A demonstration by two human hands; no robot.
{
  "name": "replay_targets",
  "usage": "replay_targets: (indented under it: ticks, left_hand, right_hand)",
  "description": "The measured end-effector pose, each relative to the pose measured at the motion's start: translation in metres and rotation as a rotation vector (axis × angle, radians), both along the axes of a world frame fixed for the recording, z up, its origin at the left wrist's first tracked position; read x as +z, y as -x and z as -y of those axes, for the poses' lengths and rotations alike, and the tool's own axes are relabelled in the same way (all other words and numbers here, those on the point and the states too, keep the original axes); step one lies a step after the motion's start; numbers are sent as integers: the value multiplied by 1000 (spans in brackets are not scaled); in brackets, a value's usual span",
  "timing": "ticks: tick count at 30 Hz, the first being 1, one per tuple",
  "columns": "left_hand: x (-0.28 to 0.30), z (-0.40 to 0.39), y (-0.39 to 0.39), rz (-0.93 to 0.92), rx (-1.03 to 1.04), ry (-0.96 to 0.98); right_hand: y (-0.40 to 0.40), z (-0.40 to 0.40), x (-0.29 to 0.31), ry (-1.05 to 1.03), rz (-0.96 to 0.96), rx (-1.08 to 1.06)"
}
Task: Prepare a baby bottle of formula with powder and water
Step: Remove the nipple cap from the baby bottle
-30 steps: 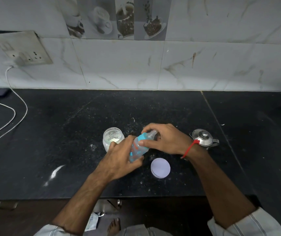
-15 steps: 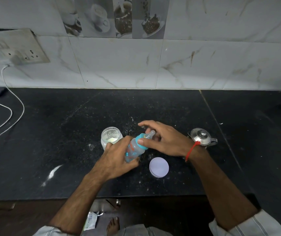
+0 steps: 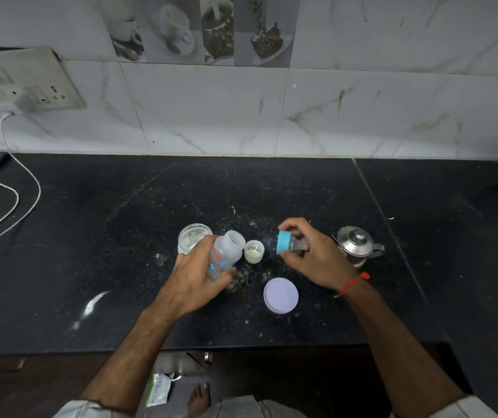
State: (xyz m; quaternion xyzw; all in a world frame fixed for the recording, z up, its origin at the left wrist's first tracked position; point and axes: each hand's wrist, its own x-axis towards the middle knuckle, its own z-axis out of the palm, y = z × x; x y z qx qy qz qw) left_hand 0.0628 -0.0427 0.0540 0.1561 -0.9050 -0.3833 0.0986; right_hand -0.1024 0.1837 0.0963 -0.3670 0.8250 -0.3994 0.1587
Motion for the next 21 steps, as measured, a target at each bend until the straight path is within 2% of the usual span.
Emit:
replay_targets:
  ticks: [5, 9, 15, 21]
  left_hand:
    - [-5, 0, 0, -41, 22, -41]
    - [-3, -2, -1, -113, 25, -78]
    - [0, -1, -4, -152, 55, -127]
    - [4, 1, -7, -165, 62, -124]
  right_hand:
    - [-4, -19, -67, -48, 47, -210]
    - [-8, -24, -96, -101, 59, -308]
    - [-8, -25, -111, -159, 106, -359]
    - [-6, -17, -107, -165, 74, -288]
